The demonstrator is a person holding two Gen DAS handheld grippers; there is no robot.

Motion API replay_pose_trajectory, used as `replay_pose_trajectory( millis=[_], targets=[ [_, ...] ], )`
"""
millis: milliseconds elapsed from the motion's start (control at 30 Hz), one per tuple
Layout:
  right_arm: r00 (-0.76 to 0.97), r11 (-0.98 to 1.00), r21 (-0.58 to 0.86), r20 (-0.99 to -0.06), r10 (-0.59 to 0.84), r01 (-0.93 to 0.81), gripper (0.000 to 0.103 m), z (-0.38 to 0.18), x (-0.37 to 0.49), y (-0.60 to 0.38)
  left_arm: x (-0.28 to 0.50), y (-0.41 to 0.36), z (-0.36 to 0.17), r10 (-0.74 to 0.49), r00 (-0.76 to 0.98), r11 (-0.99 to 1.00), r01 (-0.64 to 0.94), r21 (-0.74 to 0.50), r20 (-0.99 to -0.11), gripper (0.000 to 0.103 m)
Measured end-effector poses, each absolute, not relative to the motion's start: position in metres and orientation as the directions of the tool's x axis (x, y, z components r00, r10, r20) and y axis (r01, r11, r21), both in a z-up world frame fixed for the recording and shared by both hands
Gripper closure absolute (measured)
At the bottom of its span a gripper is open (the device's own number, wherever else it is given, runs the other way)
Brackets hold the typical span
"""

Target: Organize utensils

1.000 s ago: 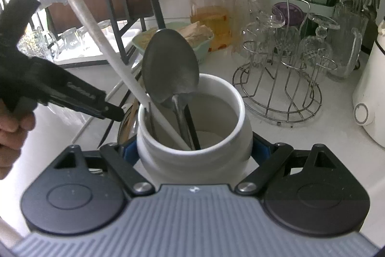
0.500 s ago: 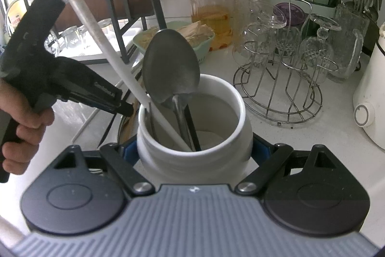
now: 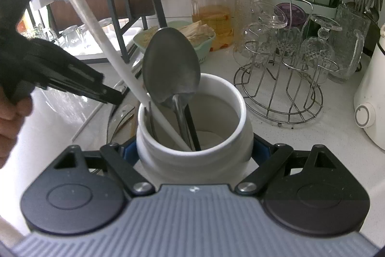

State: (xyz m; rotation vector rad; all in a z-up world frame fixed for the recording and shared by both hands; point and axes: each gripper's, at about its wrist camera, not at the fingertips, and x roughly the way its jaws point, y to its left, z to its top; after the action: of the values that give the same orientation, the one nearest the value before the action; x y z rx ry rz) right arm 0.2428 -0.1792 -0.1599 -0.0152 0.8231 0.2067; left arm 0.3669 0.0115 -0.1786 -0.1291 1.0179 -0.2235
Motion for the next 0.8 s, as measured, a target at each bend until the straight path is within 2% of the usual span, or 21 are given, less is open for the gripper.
replay_pose_trajectory(
  millis=[800],
  targets=[
    [0.659, 0.977, 0.049, -0.731, 0.176, -0.206, 0.011, -0.163, 0.245, -0.177, 0.298, 0.001, -0.130, -0.413, 0.538, 0.901, 0.359, -0.244, -0.734, 0.086]
  ],
)
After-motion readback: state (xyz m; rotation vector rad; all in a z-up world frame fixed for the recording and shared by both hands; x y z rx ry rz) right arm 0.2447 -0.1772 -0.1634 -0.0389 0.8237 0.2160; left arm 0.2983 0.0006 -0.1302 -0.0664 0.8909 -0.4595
